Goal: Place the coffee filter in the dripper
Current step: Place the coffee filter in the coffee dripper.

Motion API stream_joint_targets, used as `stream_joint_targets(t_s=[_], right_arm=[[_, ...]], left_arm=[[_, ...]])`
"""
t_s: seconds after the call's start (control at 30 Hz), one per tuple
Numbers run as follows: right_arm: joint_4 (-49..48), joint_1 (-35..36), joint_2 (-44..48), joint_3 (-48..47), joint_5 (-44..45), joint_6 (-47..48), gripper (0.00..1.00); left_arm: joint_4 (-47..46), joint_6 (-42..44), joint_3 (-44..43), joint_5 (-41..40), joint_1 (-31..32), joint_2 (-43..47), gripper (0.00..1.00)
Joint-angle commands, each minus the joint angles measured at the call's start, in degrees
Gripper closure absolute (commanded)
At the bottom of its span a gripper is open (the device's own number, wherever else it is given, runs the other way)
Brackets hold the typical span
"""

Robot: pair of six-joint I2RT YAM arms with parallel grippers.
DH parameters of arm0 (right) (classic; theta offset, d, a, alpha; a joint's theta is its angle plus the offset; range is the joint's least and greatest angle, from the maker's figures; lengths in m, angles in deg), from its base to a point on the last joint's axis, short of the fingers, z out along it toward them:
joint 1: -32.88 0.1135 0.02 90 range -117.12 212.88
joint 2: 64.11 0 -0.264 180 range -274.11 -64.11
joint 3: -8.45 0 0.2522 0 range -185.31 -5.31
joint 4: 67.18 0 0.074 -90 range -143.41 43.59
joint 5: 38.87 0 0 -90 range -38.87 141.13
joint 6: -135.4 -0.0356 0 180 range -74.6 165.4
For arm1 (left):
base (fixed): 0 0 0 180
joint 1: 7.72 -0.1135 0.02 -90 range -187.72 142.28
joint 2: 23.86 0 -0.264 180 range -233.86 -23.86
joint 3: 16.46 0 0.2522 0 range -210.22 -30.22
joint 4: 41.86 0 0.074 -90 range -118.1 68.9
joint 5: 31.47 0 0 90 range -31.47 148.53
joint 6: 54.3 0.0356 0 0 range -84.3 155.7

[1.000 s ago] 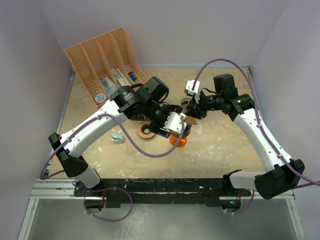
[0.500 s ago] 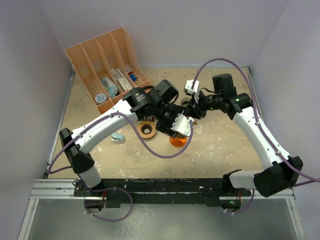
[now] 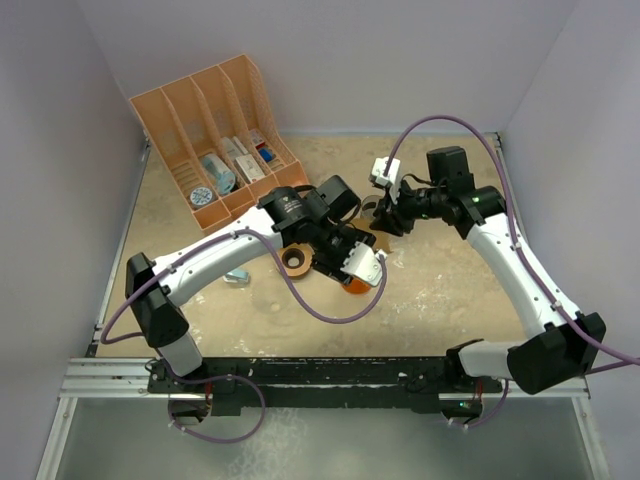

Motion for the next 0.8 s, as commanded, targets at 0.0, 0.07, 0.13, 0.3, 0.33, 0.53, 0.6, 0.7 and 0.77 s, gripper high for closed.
stream_joint_targets(t_s=[0.0,0.07,0.13,0.3,0.33,0.53,0.6,0.7,0.77], right_arm=[[-2.15,-0.30,0.14,-0.75,2.02,-1.49,0.63],[-2.52,-0.26,0.06,-0.60,2.94,-1.60,0.63],[-2.85,-0.24,-0.01,-0.34,3.89,-1.59,0.62],[-3.06,-0.27,-0.12,0.87,5.72,-1.56,0.61],[-3.14,-0.30,-0.12,1.17,5.87,-1.51,0.61],[-3.24,-0.23,-0.85,2.86,6.69,-0.31,0.59],[-3.43,-0.30,-0.93,3.12,6.80,-0.19,0.58],[-4.20,-0.30,-0.82,3.49,7.31,-0.31,0.57],[-4.61,-0.29,-0.87,3.87,7.89,-0.32,0.56]], left_arm=[[-3.01,0.04,1.88,2.35,0.38,0.91,0.43],[-3.91,-0.47,2.59,2.57,0.39,0.85,0.43],[-4.86,-1.25,3.01,2.59,0.39,0.64,0.43],[-7.08,-3.62,3.60,1.94,0.39,0.14,0.43],[-7.43,-4.03,3.80,1.78,0.33,0.17,0.43],[-9.01,-5.19,6.02,0.84,0.30,0.65,0.43],[-9.30,-5.42,6.65,0.88,0.26,0.82,0.43],[-10.10,-5.88,7.97,0.85,0.26,1.16,0.43],[-10.65,-6.14,8.63,0.91,0.30,1.38,0.43]])
